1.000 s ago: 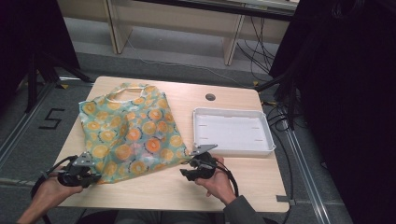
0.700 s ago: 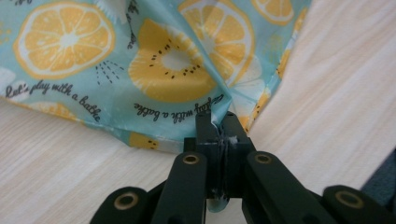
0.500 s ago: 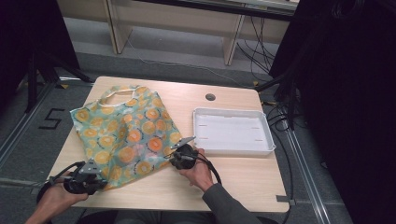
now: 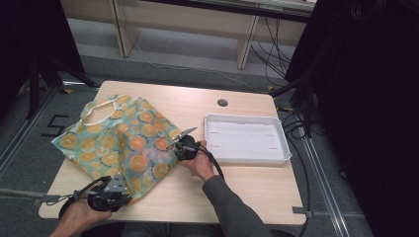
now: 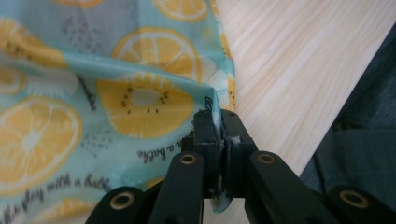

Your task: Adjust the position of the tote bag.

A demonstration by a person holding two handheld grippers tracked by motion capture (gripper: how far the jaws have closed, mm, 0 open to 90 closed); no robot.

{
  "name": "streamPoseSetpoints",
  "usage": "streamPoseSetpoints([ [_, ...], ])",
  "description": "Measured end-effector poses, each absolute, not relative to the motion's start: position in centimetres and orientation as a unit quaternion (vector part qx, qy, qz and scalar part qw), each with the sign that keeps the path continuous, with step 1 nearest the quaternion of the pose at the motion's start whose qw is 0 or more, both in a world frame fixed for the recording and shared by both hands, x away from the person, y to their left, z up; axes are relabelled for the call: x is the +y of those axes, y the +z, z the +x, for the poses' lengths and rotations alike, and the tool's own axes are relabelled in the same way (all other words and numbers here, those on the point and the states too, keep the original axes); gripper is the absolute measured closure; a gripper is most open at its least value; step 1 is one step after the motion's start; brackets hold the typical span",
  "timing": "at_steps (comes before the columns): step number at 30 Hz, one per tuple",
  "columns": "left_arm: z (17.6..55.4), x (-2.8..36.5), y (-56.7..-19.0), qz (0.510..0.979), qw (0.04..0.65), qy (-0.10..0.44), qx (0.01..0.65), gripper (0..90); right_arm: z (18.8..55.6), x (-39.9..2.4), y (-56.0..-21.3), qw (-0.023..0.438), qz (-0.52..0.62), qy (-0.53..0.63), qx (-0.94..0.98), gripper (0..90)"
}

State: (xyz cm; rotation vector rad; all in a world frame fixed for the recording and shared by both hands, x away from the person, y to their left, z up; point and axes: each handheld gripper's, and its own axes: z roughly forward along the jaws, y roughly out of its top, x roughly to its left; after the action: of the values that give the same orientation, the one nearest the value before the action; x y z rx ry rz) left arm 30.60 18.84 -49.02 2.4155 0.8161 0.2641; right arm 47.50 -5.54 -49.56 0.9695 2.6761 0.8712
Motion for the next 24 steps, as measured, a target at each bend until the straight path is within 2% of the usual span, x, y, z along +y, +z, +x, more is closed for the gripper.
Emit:
streamPoseSetpoints([
  [6, 31.6, 16.2, -49.3, 0.909, 0.286, 0.095, 0.289, 85.9, 49.8, -4.6, -48.5, 0.075, 0.354, 0.282, 0.889, 90.0],
  [11, 32.6, 13.7, -49.2, 0.909, 0.291, 0.094, 0.282, 85.9, 51.0, -4.9, -47.0, 0.093, 0.363, 0.302, 0.876, 90.0],
  [16, 33.8, 11.3, -49.3, 0.909, 0.291, 0.101, 0.282, 85.9, 50.0, -6.9, -45.2, 0.11, 0.359, 0.332, 0.865, 88.7],
  [24, 36.5, 7.7, -49.2, 0.896, 0.305, 0.111, 0.302, 85.7, 45.6, -10.8, -42.9, 0.12, 0.347, 0.345, 0.864, 84.6],
])
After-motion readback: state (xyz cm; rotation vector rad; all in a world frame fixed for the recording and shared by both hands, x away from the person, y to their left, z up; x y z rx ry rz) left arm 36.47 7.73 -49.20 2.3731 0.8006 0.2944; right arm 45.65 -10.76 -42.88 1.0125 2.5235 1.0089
